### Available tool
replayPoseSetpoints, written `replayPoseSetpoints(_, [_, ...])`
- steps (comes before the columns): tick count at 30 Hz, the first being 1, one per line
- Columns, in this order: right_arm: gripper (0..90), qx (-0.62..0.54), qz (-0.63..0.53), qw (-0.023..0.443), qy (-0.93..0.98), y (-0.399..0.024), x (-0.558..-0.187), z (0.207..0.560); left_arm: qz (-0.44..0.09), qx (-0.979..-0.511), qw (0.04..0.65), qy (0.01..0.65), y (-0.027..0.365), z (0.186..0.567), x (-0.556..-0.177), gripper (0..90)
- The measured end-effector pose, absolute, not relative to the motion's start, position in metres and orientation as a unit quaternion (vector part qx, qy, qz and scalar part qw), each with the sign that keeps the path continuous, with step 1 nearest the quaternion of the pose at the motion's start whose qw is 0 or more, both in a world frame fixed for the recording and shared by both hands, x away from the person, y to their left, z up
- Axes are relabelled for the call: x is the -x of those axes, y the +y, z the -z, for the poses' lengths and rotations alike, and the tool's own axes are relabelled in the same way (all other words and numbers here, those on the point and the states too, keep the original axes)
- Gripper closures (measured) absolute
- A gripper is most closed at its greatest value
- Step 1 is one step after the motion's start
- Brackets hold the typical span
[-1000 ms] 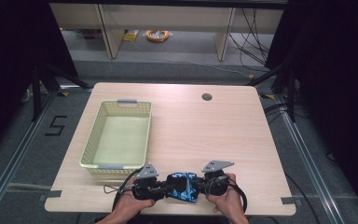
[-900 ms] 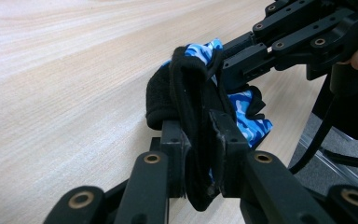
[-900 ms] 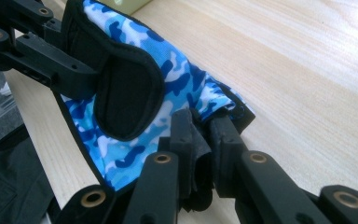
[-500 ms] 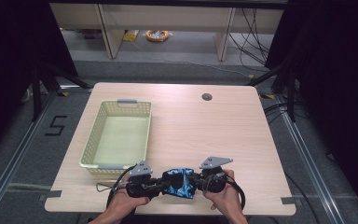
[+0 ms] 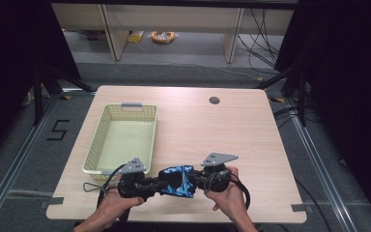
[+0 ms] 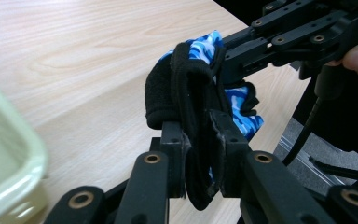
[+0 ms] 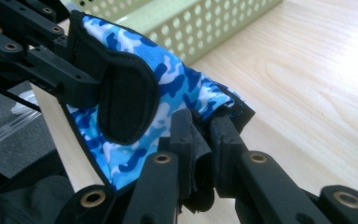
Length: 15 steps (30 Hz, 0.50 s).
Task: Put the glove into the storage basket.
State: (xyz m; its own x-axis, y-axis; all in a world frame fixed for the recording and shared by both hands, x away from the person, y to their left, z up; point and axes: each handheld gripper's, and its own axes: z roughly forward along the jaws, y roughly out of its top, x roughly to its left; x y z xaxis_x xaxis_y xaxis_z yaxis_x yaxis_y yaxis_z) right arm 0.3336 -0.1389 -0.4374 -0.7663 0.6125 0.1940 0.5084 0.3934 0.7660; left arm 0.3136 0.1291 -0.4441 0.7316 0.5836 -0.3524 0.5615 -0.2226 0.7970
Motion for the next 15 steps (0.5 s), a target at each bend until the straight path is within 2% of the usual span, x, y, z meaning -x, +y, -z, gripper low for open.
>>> replayPoseSetpoints(15, [81.5, -0.297, -0.424, 0.083, 0.851, -0.099, -0.350, 0.396, -0.012, -0.768, 0.519, 0.376, 0.170, 0.420, -0.322, 76.4])
